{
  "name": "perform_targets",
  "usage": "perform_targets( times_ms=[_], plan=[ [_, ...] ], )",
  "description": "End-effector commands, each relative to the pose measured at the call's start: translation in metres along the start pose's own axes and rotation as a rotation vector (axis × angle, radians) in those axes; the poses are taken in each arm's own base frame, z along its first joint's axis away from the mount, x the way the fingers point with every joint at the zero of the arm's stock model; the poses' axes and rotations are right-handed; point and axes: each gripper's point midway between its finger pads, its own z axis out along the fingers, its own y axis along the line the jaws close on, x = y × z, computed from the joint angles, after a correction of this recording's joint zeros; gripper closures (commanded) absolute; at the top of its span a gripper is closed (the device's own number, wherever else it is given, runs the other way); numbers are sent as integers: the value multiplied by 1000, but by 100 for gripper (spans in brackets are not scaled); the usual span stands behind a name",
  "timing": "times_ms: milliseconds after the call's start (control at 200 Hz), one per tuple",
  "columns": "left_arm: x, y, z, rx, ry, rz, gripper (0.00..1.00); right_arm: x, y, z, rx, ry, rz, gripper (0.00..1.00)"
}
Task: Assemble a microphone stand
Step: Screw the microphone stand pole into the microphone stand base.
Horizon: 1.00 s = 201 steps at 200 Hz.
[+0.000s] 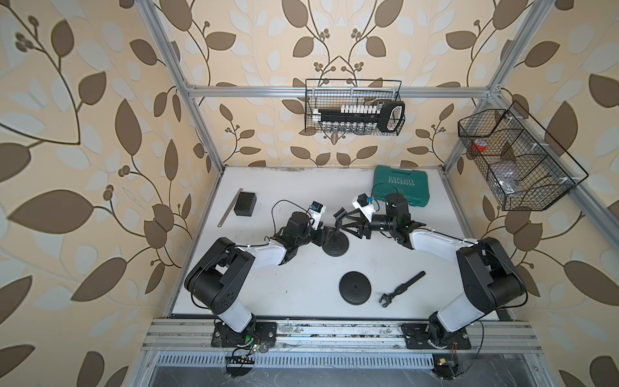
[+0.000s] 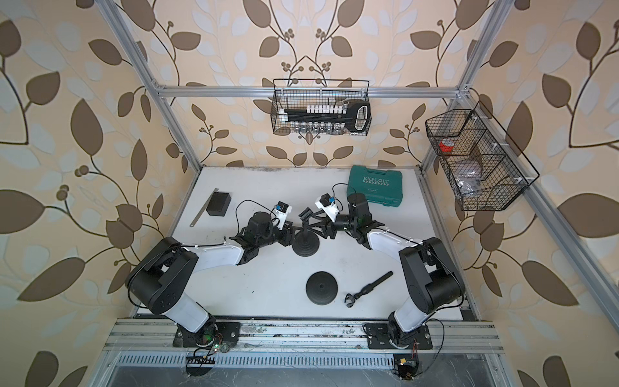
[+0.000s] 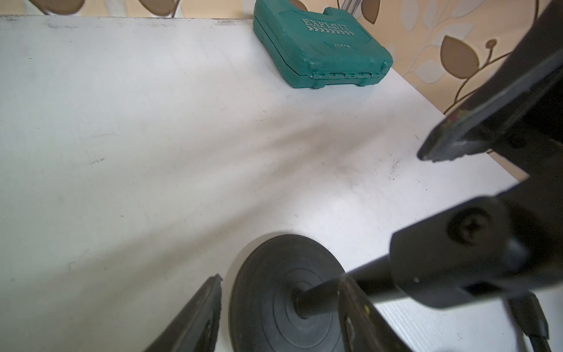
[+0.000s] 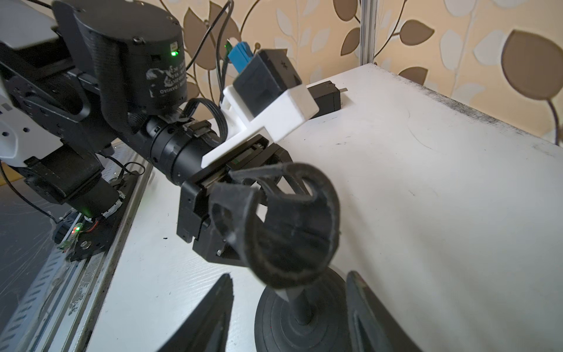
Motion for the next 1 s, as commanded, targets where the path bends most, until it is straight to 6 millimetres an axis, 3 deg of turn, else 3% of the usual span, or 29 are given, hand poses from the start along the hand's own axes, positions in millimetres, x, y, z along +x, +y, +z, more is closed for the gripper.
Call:
perform_targets(
  times_ms=[0,740,1000],
  plan=[
    [-25,-10,1,44,-69,33,38,-3,2,4,-29,0,-11,41],
    [-15,-8,-12,24,-71,73,38,-5,3,26,-68,-6,-47,45],
    [-15,-7,-12,17,-68,72,37,-3,3,32,-61,-19,-62,51]
  ],
)
